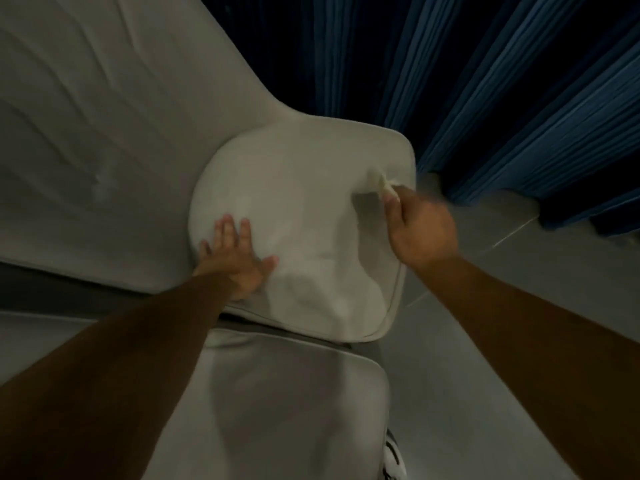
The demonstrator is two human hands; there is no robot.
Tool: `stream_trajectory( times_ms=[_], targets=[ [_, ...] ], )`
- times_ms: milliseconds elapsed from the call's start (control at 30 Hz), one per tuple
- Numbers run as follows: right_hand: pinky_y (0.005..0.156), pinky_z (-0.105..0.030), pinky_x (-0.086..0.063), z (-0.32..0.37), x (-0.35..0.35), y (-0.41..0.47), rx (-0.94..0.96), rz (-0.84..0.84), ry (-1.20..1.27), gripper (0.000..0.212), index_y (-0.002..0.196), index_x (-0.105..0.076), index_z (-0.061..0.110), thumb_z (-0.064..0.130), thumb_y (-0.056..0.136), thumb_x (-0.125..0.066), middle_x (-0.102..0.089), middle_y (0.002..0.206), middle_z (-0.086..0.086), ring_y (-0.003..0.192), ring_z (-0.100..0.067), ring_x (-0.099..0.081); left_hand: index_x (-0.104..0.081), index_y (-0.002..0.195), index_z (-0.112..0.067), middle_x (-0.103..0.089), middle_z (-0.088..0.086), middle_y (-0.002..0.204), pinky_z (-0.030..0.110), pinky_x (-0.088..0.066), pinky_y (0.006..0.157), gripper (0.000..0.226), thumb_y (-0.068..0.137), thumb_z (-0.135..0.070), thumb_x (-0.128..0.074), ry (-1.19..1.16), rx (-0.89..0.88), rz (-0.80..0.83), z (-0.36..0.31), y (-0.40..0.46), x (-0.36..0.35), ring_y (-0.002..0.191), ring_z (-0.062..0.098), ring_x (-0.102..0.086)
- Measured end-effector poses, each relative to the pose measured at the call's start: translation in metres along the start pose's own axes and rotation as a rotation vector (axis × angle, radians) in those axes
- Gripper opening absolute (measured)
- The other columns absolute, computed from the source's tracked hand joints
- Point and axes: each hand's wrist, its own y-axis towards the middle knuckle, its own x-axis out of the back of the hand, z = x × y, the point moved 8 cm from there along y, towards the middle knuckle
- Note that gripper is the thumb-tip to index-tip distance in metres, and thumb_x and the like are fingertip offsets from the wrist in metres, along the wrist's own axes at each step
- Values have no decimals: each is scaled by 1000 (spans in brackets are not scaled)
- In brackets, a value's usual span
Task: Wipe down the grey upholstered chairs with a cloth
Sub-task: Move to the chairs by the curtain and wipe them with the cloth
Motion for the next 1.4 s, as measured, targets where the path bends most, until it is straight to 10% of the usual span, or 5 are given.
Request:
stream_trajectory(
  times_ms=[167,367,500,867,1400],
  targets=[
    [114,-42,-27,-10,-86,-84,-8,493,-287,59,132,-57,14,43,98,-19,-48,145,-14,136,-30,-42,-33,157,-17,-26,17,164,44,-25,122,69,101,-58,-32,195,-174,79,-22,-72,-12,151,36,-25],
    [111,-40,-35,42,-96,-177,9,491,-264,54,126,-64,24,40,99,-21,-56,139,-2,133,-20,-48,-72,96,-22,-73,1,94,31,-53,73,32,93,-40,-47,271,-379,-192,-5,-172,35,85,25,-70],
    [103,-29,-38,44,-88,-192,-216,592,-196,46,137,-48,32,45,103,-21,-49,146,4,130,-19,-49,-78,89,-14,-76,9,97,33,-58,80,24,78,-28,-62,290,-518,-415,17,-209,108,85,30,-71],
    [84,-28,-43,225,-52,-110,-488,178,749,30,93,-73,22,39,99,-49,-70,92,-3,92,-22,-63,-43,152,-15,-27,18,164,56,-5,123,67,93,-46,-37,536,-184,-894,122,-259,328,154,35,-14],
    [105,-19,-34,451,-40,-53,-123,76,860,41,140,-48,36,44,102,-35,-53,141,11,128,-7,-48,10,159,-2,21,26,164,48,17,123,80,101,-55,-5,497,-132,-799,206,-243,321,153,36,23]
  ],
)
